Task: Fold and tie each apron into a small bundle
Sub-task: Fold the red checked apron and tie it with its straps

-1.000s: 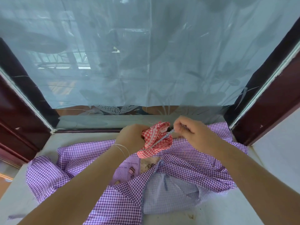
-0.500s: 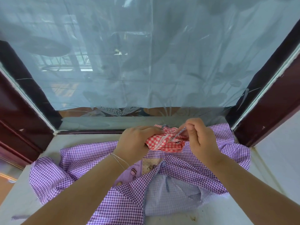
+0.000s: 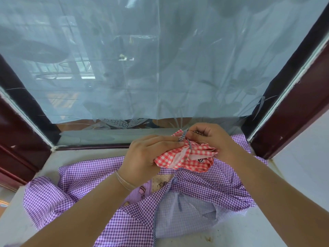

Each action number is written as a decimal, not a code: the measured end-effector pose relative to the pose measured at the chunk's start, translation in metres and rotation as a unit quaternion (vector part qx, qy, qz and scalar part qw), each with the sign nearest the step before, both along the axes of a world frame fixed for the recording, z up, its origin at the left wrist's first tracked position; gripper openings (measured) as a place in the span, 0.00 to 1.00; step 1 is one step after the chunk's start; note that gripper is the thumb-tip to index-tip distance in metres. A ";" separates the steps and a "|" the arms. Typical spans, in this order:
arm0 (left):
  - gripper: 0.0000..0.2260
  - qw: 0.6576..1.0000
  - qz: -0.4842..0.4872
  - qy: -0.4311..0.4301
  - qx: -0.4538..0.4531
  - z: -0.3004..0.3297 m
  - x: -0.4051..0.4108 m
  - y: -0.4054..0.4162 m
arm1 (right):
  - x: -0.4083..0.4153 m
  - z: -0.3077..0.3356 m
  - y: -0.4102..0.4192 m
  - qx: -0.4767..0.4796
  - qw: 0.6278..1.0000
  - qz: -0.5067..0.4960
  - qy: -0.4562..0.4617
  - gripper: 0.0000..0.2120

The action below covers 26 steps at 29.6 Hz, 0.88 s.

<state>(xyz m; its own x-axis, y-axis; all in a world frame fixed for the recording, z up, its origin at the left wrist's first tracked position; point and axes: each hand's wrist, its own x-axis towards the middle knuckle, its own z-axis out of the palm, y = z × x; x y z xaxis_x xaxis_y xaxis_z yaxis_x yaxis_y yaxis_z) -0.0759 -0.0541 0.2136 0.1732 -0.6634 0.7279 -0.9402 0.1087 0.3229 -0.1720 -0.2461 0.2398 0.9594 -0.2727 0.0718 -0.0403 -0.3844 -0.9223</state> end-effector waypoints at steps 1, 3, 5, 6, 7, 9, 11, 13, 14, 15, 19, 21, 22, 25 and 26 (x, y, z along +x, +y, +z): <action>0.14 1.000 -0.010 0.006 0.003 0.001 0.000 0.000 | 0.001 0.000 0.000 -0.012 1.000 0.020 0.007 0.10; 0.12 0.998 -0.025 0.052 0.008 0.004 -0.001 0.001 | 0.003 0.000 -0.003 -0.017 0.999 0.049 0.015 0.08; 0.14 0.992 -0.015 0.127 0.010 0.007 0.002 0.002 | 0.003 0.004 -0.008 -0.017 1.000 0.011 -0.013 0.07; 0.16 0.988 0.002 0.156 0.017 0.008 0.005 0.002 | 0.001 0.011 -0.009 -0.031 0.998 -0.029 -0.044 0.07; 0.16 0.983 0.023 0.178 0.028 0.009 0.009 0.003 | -0.001 0.020 -0.009 -0.044 0.993 -0.068 -0.083 0.07; 0.14 0.967 0.073 0.237 0.052 0.010 0.013 0.001 | -0.011 0.039 -0.008 -0.027 0.980 -0.098 -0.170 0.07; 0.11 0.930 0.133 0.336 0.062 0.009 0.018 -0.001 | -0.019 0.050 0.000 0.032 0.972 -0.071 -0.222 0.09; 0.08 0.878 0.176 0.443 0.044 0.008 0.022 -0.004 | -0.024 0.050 0.012 0.055 0.976 -0.021 -0.212 0.09; 0.09 0.854 0.190 0.484 0.027 0.008 0.023 -0.006 | -0.026 0.045 0.016 0.049 0.980 0.007 -0.191 0.10; 0.12 0.832 0.201 0.516 0.007 0.008 0.024 -0.008 | -0.028 0.039 0.020 0.032 0.984 0.030 -0.171 0.11; 0.14 0.794 0.205 0.572 -0.030 0.011 0.028 -0.012 | -0.033 0.030 0.026 0.042 0.987 0.045 -0.147 0.15; 0.10 0.816 0.190 0.545 0.017 0.014 0.025 -0.013 | -0.031 0.037 0.023 0.141 0.975 0.033 -0.169 0.11; 0.09 0.822 0.183 0.537 0.038 0.013 0.023 -0.014 | -0.030 0.043 0.021 0.177 0.967 0.025 -0.183 0.10; 0.12 0.807 0.188 0.560 0.024 0.015 0.017 -0.014 | -0.030 0.051 0.019 0.190 0.963 0.041 -0.186 0.09; 0.12 0.794 0.192 0.577 -0.005 0.017 0.016 -0.014 | -0.031 0.050 0.020 0.174 0.971 0.065 -0.152 0.08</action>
<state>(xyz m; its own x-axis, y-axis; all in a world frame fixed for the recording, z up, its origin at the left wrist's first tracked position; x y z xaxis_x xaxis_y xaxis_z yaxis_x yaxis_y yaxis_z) -0.0602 -0.0680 0.2306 0.9169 -0.3950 -0.0576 0.0164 -0.1068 0.9941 -0.2030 -0.2261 0.2893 0.9359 -0.2100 0.2828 0.2826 -0.0316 -0.9587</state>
